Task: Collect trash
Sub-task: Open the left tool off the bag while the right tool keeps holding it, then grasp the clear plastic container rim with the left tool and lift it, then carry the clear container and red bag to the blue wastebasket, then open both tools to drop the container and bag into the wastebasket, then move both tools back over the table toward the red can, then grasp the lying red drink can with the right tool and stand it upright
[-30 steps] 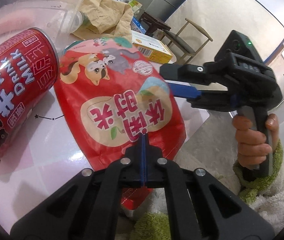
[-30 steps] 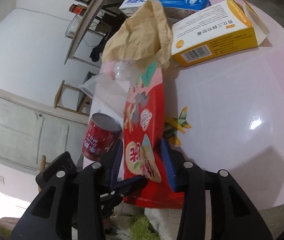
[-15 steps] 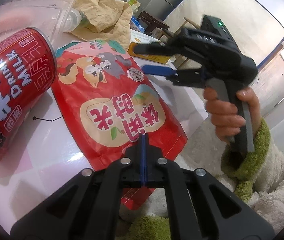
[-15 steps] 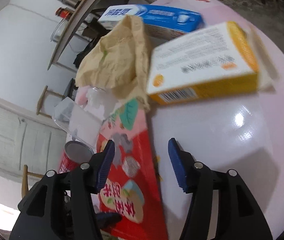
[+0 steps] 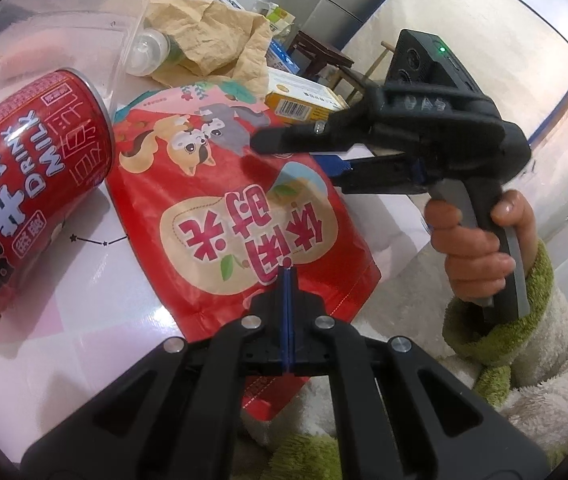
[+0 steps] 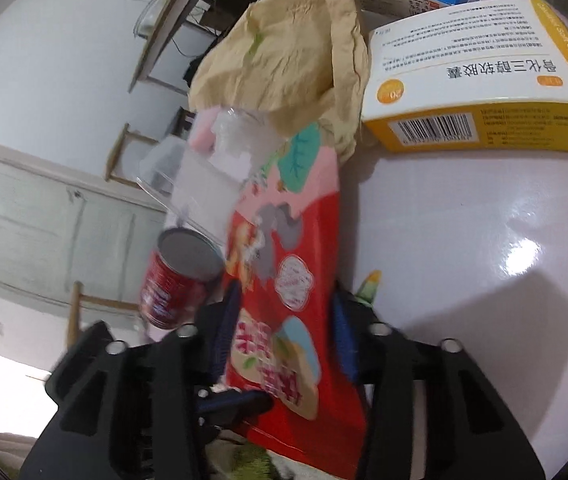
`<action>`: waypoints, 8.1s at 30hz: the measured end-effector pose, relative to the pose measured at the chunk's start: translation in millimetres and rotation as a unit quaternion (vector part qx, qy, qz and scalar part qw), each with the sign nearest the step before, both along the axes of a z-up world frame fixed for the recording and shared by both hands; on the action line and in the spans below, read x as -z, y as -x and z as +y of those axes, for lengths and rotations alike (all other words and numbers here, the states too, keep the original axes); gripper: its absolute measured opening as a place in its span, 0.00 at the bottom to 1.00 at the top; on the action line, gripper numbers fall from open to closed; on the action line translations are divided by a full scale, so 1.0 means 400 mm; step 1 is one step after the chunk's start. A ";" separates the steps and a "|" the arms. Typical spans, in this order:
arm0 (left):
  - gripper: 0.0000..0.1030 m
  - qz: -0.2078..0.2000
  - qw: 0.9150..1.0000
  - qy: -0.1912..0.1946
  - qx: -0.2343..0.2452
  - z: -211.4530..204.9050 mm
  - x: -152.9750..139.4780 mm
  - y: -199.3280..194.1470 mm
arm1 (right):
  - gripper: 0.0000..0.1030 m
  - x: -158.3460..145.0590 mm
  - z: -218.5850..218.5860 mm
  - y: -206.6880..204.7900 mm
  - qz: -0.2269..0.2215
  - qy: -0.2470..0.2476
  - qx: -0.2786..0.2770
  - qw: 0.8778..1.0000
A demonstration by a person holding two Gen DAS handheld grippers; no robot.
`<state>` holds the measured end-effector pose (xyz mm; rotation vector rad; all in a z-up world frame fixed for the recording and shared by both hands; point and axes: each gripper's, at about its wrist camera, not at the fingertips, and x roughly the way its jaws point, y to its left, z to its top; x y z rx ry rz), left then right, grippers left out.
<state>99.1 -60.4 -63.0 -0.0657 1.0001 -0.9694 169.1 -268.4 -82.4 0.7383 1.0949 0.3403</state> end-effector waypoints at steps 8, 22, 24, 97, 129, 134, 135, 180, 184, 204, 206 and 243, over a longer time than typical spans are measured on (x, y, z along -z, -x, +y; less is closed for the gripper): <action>0.03 -0.036 0.998 -0.036 -0.026 -0.035 -0.039 0.030 | 0.06 -0.044 0.002 0.058 -0.033 0.042 -0.013 0.999; 0.59 -0.111 0.977 -0.037 -0.177 0.157 -0.366 -0.216 | 0.06 -0.101 -0.095 0.116 -0.097 0.033 -0.019 0.995; 0.61 -0.091 0.973 -0.032 -0.212 0.202 -0.385 -0.294 | 0.06 -0.094 -0.110 0.112 -0.100 0.025 -0.019 0.994; 0.02 -0.236 0.949 -0.148 -0.148 0.189 -0.548 -0.248 | 0.05 -0.186 -0.197 0.204 -0.133 -0.020 0.047 0.990; 0.05 -0.007 0.960 -0.236 0.149 -1.147 -0.035 -0.234 | 0.05 0.110 -0.904 0.648 0.020 0.030 0.448 0.893; 0.54 0.007 0.958 -0.263 0.113 -1.218 0.054 -0.271 | 0.06 0.171 -0.910 0.659 0.047 0.020 0.459 0.887; 0.55 0.005 0.959 -0.260 0.108 -1.220 0.057 -0.278 | 0.06 0.178 -0.911 0.660 0.051 0.020 0.460 0.886; 0.81 -0.110 0.949 -0.168 -0.243 0.019 -0.393 -0.159 | 0.65 -0.008 -0.845 0.375 -0.009 0.145 0.378 0.914; 0.81 -0.091 0.940 -0.172 -0.280 0.112 -0.382 -0.123 | 0.75 -0.136 -0.701 0.305 -0.066 0.185 0.310 0.930; 0.82 -0.117 0.951 -0.103 -0.266 0.335 -0.206 -0.024 | 0.82 -0.227 0.098 0.004 -0.066 0.039 -0.046 0.996; 0.82 -0.099 0.960 -0.077 -0.250 0.334 -0.174 -0.017 | 0.80 -0.209 0.141 -0.026 -0.047 0.023 -0.056 0.997; 0.41 -0.085 0.986 0.109 -0.094 0.110 -0.203 -0.120 | 0.35 -0.038 0.063 -0.102 0.069 -0.068 0.054 0.994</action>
